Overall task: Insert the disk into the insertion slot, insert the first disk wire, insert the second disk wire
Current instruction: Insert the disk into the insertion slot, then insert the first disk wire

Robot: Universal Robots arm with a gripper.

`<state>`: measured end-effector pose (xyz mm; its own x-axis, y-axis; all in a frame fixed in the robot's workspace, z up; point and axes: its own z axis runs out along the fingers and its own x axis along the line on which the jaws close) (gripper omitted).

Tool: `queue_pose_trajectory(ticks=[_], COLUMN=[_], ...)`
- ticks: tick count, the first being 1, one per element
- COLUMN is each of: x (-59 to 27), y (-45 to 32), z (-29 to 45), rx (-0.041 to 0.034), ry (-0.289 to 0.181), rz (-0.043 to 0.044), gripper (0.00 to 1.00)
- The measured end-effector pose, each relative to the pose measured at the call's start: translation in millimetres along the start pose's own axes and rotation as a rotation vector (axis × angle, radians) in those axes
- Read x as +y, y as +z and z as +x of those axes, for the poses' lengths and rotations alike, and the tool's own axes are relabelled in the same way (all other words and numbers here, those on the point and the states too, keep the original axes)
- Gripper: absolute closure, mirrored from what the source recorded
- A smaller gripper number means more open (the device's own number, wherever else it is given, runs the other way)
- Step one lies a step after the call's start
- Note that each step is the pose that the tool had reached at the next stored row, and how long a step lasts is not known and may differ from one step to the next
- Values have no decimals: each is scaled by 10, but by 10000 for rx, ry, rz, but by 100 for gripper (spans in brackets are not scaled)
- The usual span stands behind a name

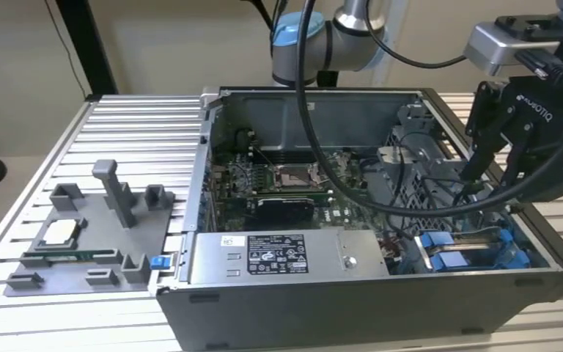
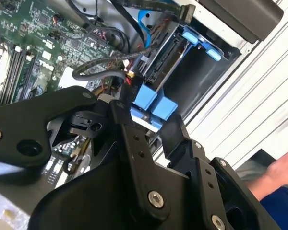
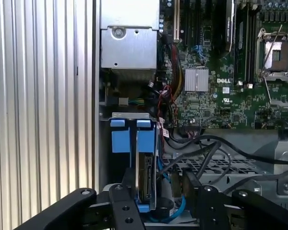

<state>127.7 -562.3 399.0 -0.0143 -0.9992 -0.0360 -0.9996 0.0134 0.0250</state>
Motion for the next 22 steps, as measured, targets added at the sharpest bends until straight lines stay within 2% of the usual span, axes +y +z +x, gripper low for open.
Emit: queue_pose_trajectory(ticks=[7, 11, 15, 18, 22], x=[-41, -42, -43, -44, -52], y=[60, 90, 109, 108, 100], z=[2, 3, 4, 5, 37], rx=[-393, -718, -1104, -1259, -1602], ry=[7, 13, 20, 19, 10], rz=[-1, -4, -9, -12, -17], gripper=[0, 0, 0, 0, 0])
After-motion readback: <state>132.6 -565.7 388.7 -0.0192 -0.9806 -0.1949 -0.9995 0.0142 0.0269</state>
